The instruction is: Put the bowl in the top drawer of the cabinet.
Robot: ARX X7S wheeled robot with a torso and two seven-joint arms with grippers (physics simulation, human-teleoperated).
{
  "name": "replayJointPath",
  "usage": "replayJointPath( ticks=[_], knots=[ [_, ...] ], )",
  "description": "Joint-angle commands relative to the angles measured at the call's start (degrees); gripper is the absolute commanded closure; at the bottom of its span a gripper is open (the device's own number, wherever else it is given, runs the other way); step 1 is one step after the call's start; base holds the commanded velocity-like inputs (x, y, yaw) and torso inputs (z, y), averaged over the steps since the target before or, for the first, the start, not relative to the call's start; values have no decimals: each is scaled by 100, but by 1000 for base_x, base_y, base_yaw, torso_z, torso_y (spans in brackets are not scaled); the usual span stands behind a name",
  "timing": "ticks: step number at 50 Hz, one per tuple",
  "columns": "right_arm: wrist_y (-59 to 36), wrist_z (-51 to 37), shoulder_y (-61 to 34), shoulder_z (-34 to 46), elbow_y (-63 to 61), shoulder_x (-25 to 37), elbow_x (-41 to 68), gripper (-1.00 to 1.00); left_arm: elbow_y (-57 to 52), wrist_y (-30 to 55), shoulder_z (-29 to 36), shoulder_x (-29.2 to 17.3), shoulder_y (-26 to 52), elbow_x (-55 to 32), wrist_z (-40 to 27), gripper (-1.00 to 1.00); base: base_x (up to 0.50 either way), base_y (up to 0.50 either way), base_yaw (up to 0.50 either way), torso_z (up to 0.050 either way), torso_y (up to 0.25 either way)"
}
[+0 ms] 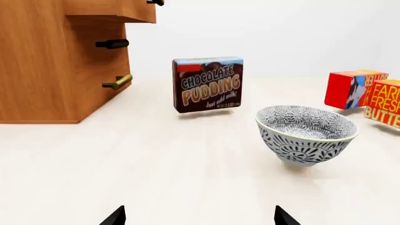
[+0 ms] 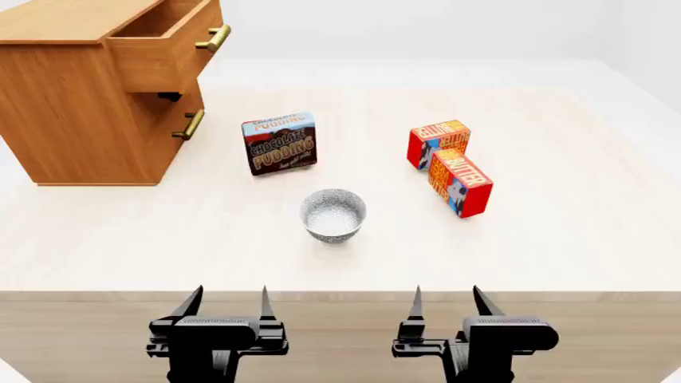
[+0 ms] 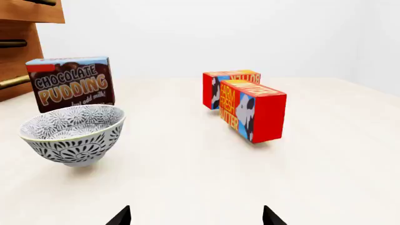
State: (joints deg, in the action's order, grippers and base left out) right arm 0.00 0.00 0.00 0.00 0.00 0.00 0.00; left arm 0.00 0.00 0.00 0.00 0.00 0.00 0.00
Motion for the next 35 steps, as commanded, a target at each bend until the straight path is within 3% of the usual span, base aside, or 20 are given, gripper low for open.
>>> replayJointPath(
  ticks=[1,7,14,19,27,35],
  knots=[
    [-80,-36,-3,103,-10,93,182,-100,-85,149,140,-140,-6,-153,69,-100,0,0,0,0,0],
    [-237,-139,5,203,-73,203,404,-100,-137,613,10,-195,179,-517,-158,-100,0,0,0,0,0],
    [-398,-467,-12,427,-170,296,87,-100,-88,973,236,-233,365,96,-900,-100,0,232,0,0,0],
    [-744,-247,-108,652,-533,368,241,-100,-723,1639,398,-282,446,37,-861,-100,20,500,0,0,0],
    [-1257,-361,-269,815,-1036,499,78,-100,-1136,1901,514,-388,640,15,-926,-100,112,500,0,0,0],
    [-1975,-261,-596,797,-1653,705,190,-100,-1434,2387,554,-514,987,-306,-667,-100,387,333,0,0,0]
  ],
)
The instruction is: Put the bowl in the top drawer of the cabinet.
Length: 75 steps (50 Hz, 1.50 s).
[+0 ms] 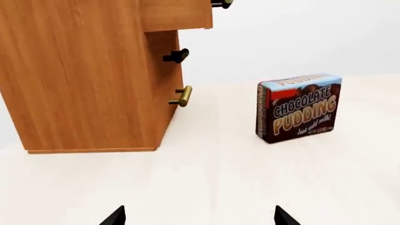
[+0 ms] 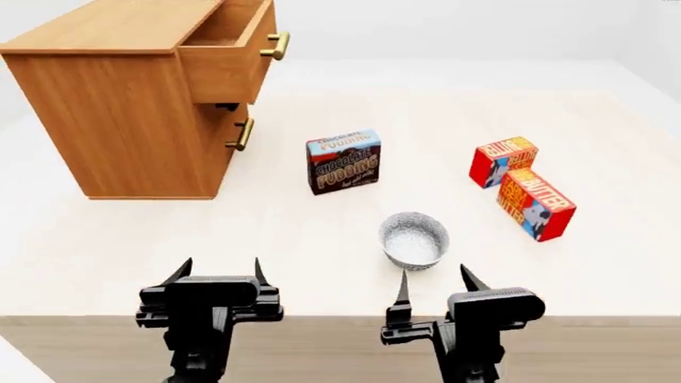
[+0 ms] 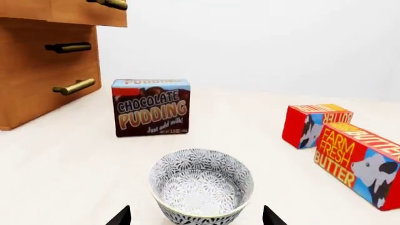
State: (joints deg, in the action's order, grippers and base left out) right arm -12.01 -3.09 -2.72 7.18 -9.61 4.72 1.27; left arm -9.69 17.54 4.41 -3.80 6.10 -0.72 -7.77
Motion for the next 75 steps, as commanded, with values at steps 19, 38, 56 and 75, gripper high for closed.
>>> replayJointPath(
  ticks=[19,38,56,75],
  knots=[
    [-3679,153,-2203,-237,-1313,517,485,-100,-219,2051,214,-286,2156,-860,514,-100,49,6,0,32,32],
    [-6624,150,-4848,77,-1662,1007,443,-100,-47,4216,343,-336,5074,-764,107,-100,7,0,0,50,56],
    [-7528,117,-6067,358,-1559,832,512,-100,1227,5013,244,-217,6822,-893,25,-100,421,0,0,37,37],
    [-7670,61,-6088,649,-1676,1121,516,-100,1878,5548,658,-344,7164,-1017,246,-100,500,-21,0,0,0]
  ],
)
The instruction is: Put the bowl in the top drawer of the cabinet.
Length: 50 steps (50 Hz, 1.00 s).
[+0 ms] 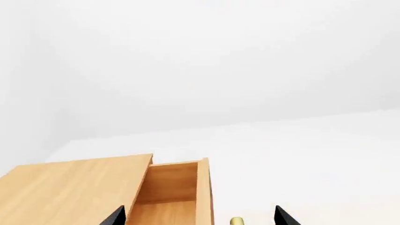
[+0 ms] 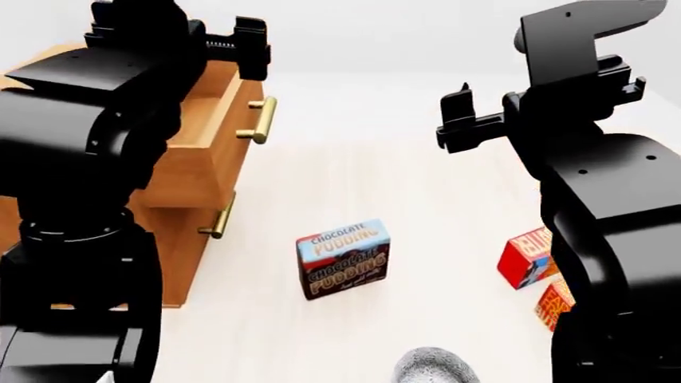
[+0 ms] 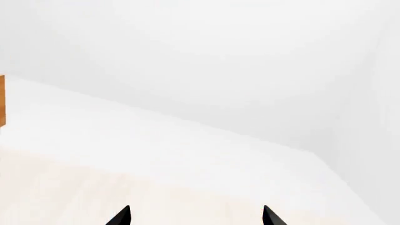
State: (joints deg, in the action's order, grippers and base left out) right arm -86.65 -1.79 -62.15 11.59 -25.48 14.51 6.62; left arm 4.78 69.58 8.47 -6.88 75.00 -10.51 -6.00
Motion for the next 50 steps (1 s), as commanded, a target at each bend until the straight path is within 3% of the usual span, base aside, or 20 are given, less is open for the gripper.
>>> replayJointPath(
  ticks=[1,6,15,25,32,37,45,50],
  knots=[
    [-239,-73,-159,220,-122,155,-13,-100,425,308,342,-64,252,-24,92,-100,500,-23,0,0,0],
    [-330,-206,-231,227,-200,266,153,-100,582,230,555,-120,213,10,137,-100,300,-14,0,0,3],
    [-294,-1209,-293,311,-84,548,1358,-100,1581,212,544,26,655,82,24,-100,0,0,0,0,0],
    [120,-1231,-15,492,171,668,1350,-100,4203,-1127,672,461,1557,405,-335,-100,0,0,0,0,0],
    [274,-1179,186,382,218,768,1392,-100,5213,-1736,740,617,1773,343,-454,-100,0,0,0,0,0],
    [410,-1169,329,473,283,827,1380,-100,6164,-2283,1030,681,2009,-174,-506,-100,0,0,0,0,0],
    [667,-1170,335,696,619,830,1299,-100,6985,-2594,2136,685,2261,-2012,-410,-100,0,0,0,0,0],
    [799,-1174,365,749,786,842,1261,-100,7018,-2472,1662,664,2169,-1766,-424,-100,0,0,0,0,0]
  ],
)
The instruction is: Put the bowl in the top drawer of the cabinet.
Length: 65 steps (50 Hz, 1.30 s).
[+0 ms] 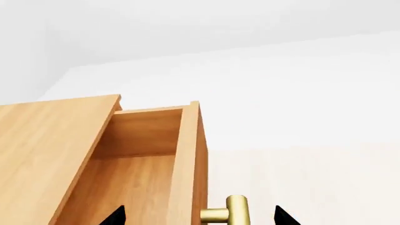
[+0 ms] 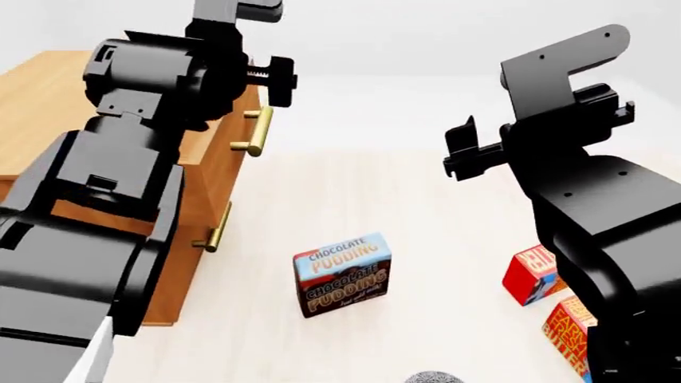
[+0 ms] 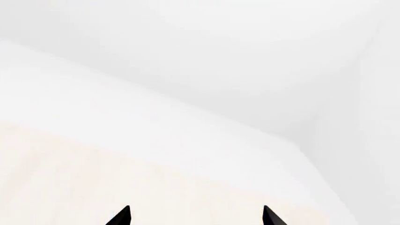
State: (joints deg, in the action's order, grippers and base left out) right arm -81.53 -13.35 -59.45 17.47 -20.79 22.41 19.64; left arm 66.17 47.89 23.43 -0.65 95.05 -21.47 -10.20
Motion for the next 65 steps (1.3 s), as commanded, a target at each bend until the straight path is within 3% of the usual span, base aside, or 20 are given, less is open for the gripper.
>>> replayJointPath(
  ticks=[1,17,30,38,56,65],
  knots=[
    [307,-17,101,167,339,53,-44,-100,879,-284,54,43,152,-565,0,-100,0,0,0,0,0],
    [449,-36,189,263,497,106,-80,-100,880,-281,37,61,-11,-743,-189,-100,0,0,0,0,0],
    [560,-52,197,321,644,113,-107,-100,880,104,-532,62,-37,-763,-318,-100,0,0,0,0,0],
    [590,-51,207,308,687,127,-98,-100,879,176,113,63,45,-1578,-384,-100,0,0,0,0,0],
    [601,-82,197,326,706,109,-81,-100,737,-30,2395,62,278,-4118,-566,-100,0,0,0,0,0],
    [563,-88,220,291,645,141,-50,-100,441,-31,2879,44,302,-4651,-642,-100,0,0,0,0,0]
  ],
)
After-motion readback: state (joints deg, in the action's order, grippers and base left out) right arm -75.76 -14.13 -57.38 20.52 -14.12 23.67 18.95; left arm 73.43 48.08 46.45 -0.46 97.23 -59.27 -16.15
